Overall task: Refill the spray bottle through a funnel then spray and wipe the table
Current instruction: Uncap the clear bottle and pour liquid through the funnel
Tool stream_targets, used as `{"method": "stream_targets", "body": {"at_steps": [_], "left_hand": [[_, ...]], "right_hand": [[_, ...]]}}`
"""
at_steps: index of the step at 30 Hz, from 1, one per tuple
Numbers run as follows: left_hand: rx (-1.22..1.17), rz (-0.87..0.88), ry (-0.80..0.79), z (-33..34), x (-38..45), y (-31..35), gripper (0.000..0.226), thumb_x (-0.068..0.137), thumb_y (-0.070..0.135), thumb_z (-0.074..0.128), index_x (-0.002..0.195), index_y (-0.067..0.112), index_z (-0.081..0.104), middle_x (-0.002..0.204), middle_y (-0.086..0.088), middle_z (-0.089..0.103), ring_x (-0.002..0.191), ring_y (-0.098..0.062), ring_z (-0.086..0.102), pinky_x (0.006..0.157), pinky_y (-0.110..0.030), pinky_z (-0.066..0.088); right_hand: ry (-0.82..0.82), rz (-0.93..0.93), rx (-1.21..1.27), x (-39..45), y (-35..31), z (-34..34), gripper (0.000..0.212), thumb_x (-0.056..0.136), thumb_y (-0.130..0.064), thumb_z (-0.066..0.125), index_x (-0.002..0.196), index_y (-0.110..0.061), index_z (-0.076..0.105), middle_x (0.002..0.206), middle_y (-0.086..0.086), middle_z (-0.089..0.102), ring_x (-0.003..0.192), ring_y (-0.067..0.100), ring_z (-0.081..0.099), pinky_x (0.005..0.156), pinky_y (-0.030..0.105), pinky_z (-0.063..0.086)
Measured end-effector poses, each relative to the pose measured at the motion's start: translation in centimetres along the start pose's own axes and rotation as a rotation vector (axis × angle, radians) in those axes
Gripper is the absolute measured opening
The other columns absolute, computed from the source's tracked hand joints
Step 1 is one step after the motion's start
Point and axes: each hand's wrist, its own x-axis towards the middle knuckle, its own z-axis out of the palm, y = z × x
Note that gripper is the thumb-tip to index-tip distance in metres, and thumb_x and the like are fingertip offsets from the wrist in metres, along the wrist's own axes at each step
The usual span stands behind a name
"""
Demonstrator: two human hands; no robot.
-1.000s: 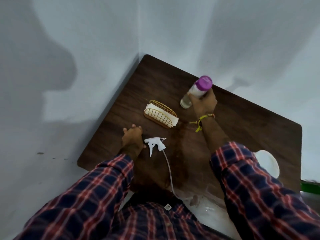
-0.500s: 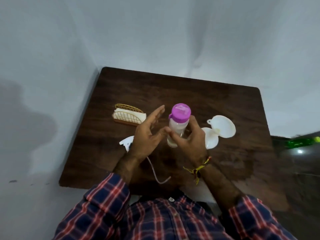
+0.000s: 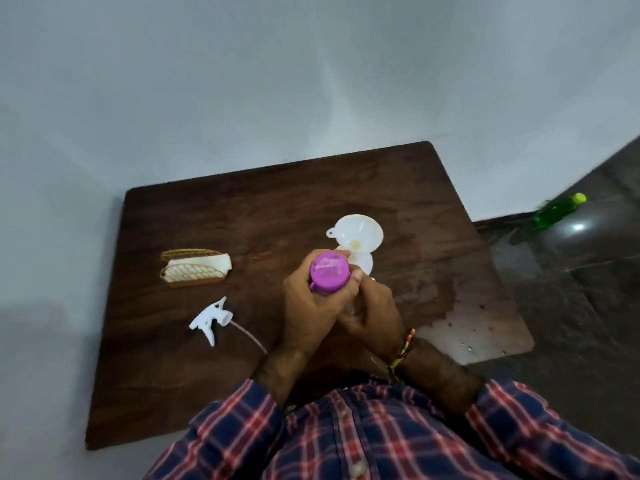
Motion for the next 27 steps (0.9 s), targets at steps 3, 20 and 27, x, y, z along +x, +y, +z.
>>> {"method": "stream_targets", "body": {"at_steps": [3,20,27], "left_hand": [[0.000,-0.018,0.001,3.1,-0.2,-0.1,0.032,0.075,0.012,0.083,0.105,0.009,0.070,0.104,0.002,0.074,0.100,-0.015,0.069,0.090,-0.033,0.056],[-0.065,-0.065,-0.550,14.7,4.1,1.6,0.059,0.072,0.018,0.086,0.126,0.012,0.062,0.121,0.001,0.069,0.114,-0.011,0.064,0.096,-0.033,0.054],[0.109,0.123,-0.503,18.1,4.4,1.4,0.023,0.076,-0.001,0.076,0.095,0.009,0.069,0.091,-0.001,0.071,0.086,-0.017,0.068,0.078,-0.033,0.058]], "right_hand": [[0.096,0.038,-0.053,-1.2,1.1,-1.7,0.052,0.083,-0.033,0.065,0.129,-0.010,0.057,0.110,-0.009,0.065,0.099,-0.001,0.061,0.089,0.017,0.049],[0.179,0.238,-0.006,-1.6,8.7,-12.1,0.047,0.070,-0.030,0.079,0.111,-0.010,0.069,0.100,-0.002,0.074,0.093,0.012,0.071,0.082,0.038,0.058],[0.275,0.296,-0.080,-2.2,9.5,-12.7,0.075,0.069,-0.052,0.072,0.128,-0.009,0.059,0.107,0.006,0.074,0.097,0.021,0.071,0.084,0.042,0.057]]}}
